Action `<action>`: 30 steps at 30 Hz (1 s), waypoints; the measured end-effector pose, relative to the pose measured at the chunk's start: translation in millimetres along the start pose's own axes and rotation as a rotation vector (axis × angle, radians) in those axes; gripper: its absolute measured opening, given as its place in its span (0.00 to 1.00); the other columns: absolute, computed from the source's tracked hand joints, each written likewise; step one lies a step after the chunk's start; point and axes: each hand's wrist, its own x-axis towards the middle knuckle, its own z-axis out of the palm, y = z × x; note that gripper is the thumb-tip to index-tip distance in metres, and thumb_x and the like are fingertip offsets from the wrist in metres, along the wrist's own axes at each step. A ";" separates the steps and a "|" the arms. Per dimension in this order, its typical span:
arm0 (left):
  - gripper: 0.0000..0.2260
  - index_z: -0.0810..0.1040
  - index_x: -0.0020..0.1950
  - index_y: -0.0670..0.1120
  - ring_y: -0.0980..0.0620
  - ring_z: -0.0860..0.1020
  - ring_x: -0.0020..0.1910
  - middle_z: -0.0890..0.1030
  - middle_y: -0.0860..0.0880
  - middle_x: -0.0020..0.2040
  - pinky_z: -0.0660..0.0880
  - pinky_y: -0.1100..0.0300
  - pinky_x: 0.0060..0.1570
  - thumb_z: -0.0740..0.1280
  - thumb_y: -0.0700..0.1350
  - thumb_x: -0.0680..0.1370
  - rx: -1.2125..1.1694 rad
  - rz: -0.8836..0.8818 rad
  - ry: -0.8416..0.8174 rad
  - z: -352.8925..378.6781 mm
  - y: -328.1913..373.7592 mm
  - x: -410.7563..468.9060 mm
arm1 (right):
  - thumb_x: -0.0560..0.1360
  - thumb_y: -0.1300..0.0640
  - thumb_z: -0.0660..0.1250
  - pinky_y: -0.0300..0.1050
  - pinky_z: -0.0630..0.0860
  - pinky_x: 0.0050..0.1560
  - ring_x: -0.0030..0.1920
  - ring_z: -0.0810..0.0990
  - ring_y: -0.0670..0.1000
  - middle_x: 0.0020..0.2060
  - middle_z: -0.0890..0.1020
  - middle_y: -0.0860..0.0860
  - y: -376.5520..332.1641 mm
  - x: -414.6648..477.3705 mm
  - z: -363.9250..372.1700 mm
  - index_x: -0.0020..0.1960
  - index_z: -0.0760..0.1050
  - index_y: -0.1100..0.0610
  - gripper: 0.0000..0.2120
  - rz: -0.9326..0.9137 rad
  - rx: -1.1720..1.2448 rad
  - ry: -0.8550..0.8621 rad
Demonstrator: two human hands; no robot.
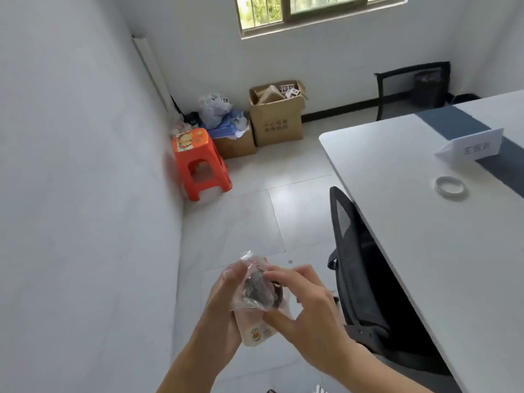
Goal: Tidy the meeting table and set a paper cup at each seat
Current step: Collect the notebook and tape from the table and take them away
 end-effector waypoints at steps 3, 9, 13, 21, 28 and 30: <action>0.22 0.70 0.60 0.33 0.37 0.75 0.48 0.76 0.34 0.50 0.72 0.45 0.48 0.68 0.48 0.75 0.057 0.057 0.031 -42.5 27.1 3.5 | 0.64 0.52 0.74 0.25 0.71 0.45 0.49 0.75 0.37 0.51 0.76 0.28 -12.7 30.8 39.8 0.60 0.74 0.38 0.26 0.047 0.091 -0.067; 0.22 0.77 0.60 0.39 0.29 0.80 0.52 0.79 0.30 0.56 0.77 0.34 0.49 0.73 0.41 0.67 0.088 0.041 0.253 -103.9 50.2 32.2 | 0.67 0.55 0.76 0.32 0.76 0.48 0.57 0.77 0.42 0.56 0.77 0.35 -12.9 73.0 78.2 0.66 0.69 0.42 0.31 0.166 0.209 -0.221; 0.24 0.78 0.58 0.44 0.40 0.83 0.50 0.84 0.42 0.51 0.81 0.45 0.47 0.75 0.43 0.63 0.229 0.088 0.430 -122.0 63.5 72.9 | 0.69 0.48 0.74 0.40 0.78 0.51 0.58 0.77 0.41 0.54 0.80 0.36 21.9 103.9 71.7 0.62 0.73 0.40 0.22 0.286 0.118 -0.245; 0.14 0.78 0.57 0.42 0.41 0.82 0.44 0.83 0.38 0.51 0.79 0.35 0.45 0.71 0.32 0.72 0.329 0.102 0.522 -159.6 121.2 198.5 | 0.73 0.40 0.67 0.41 0.76 0.57 0.53 0.77 0.39 0.56 0.78 0.40 150.4 191.7 13.9 0.67 0.69 0.42 0.24 0.710 -0.197 -0.435; 0.13 0.77 0.57 0.40 0.37 0.80 0.46 0.81 0.35 0.53 0.75 0.25 0.42 0.69 0.33 0.74 0.346 0.086 0.471 -151.1 178.4 315.2 | 0.73 0.42 0.68 0.43 0.78 0.58 0.54 0.79 0.41 0.56 0.78 0.43 197.1 286.9 -29.5 0.67 0.70 0.45 0.24 0.822 -0.200 -0.277; 0.13 0.77 0.58 0.39 0.37 0.80 0.46 0.81 0.35 0.52 0.75 0.26 0.42 0.69 0.32 0.74 0.348 0.064 0.434 -147.3 187.5 347.3 | 0.73 0.41 0.67 0.42 0.78 0.56 0.53 0.78 0.40 0.56 0.78 0.42 200.3 316.1 -37.4 0.67 0.70 0.44 0.23 0.808 -0.211 -0.248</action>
